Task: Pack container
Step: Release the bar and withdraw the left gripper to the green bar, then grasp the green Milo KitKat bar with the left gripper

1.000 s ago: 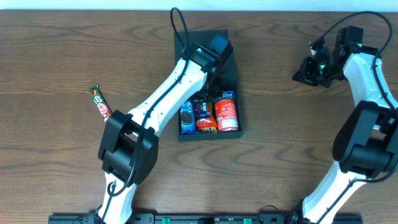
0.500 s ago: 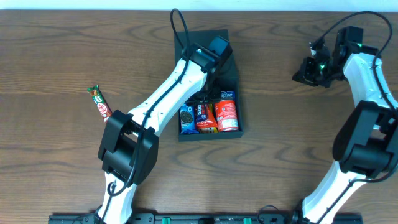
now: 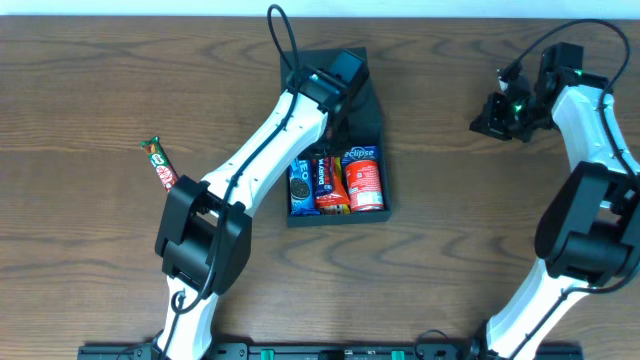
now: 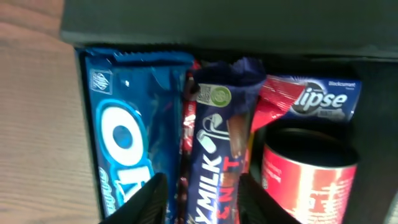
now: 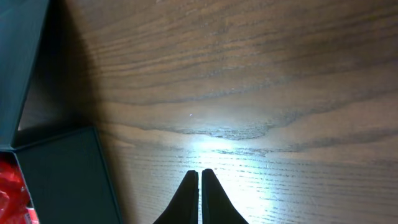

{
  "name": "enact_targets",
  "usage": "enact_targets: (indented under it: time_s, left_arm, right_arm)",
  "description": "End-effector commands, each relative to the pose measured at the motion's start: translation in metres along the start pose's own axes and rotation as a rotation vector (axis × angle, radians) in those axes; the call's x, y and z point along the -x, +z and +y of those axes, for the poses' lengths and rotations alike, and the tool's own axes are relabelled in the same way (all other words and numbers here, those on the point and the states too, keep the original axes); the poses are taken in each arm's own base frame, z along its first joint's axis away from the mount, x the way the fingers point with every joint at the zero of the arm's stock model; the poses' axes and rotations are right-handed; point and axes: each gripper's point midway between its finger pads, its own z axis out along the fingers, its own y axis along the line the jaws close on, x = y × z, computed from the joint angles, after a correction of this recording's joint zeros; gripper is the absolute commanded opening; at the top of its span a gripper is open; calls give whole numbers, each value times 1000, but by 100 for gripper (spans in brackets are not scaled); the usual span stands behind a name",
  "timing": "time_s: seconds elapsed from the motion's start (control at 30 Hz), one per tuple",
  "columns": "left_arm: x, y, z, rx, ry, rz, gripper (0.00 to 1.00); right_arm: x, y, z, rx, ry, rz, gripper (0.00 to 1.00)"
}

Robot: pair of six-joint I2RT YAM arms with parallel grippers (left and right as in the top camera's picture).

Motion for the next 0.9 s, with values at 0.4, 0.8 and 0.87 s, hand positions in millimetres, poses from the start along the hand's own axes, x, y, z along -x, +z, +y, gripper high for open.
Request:
enact_targets:
  time_s: [0.4, 0.8, 0.87]
  left_arm:
    - [52, -79, 130, 175, -210, -187, 37]
    - [2, -17, 264, 293, -480, 91, 34]
    - [-5, -1, 272, 273, -532, 111, 37]
  right_arm:
    - [2, -5, 0, 6, -10, -3, 6]
    - [2, -4, 1, 7, -14, -2, 6]
    - [1, -4, 1, 7, -14, -2, 6]
